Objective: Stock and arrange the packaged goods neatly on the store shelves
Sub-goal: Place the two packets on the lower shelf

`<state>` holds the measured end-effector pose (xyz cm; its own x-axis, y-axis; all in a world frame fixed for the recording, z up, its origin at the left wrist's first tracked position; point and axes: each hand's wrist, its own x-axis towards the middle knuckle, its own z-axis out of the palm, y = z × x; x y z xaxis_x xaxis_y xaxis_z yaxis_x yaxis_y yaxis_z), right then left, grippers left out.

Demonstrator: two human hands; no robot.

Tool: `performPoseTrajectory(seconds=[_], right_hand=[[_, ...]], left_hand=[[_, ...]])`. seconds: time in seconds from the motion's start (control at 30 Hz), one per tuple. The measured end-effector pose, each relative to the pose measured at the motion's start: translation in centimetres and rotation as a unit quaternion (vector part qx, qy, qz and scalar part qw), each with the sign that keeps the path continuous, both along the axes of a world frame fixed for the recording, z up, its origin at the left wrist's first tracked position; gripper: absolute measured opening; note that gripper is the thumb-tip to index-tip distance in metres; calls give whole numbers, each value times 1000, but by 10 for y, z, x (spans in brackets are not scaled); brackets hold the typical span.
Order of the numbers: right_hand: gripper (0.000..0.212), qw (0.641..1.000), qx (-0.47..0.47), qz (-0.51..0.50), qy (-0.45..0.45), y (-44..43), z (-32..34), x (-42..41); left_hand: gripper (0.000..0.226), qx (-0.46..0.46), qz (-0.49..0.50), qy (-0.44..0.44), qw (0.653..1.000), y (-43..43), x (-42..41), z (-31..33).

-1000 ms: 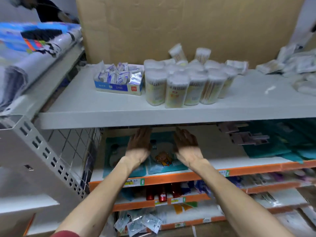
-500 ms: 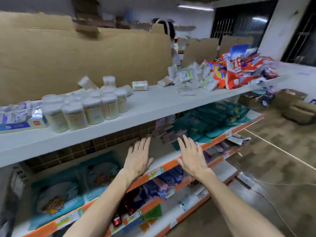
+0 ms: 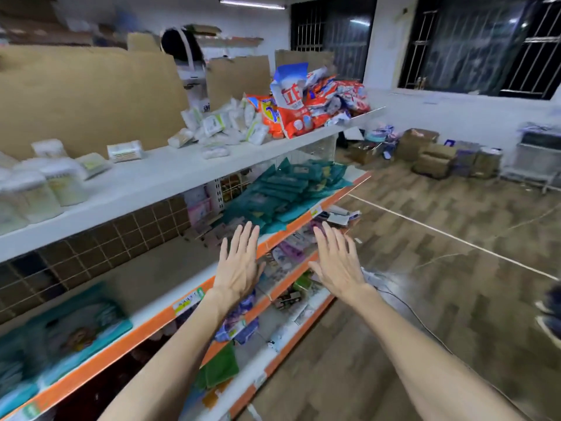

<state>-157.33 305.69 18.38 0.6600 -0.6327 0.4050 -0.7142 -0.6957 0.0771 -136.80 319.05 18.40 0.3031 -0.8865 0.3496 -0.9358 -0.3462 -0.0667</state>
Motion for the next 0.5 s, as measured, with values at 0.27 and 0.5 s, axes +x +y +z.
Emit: performPoseTrajectory(seconds=[0.27, 0.5], right_hand=[[81, 999, 37, -25, -7, -43, -21, -35], [79, 997, 65, -39, 18, -126, -38, -39]], left_hand=[[72, 31, -19, 51, 998, -60, -27, -12], [74, 35, -49, 60, 996, -157, -35, -26]])
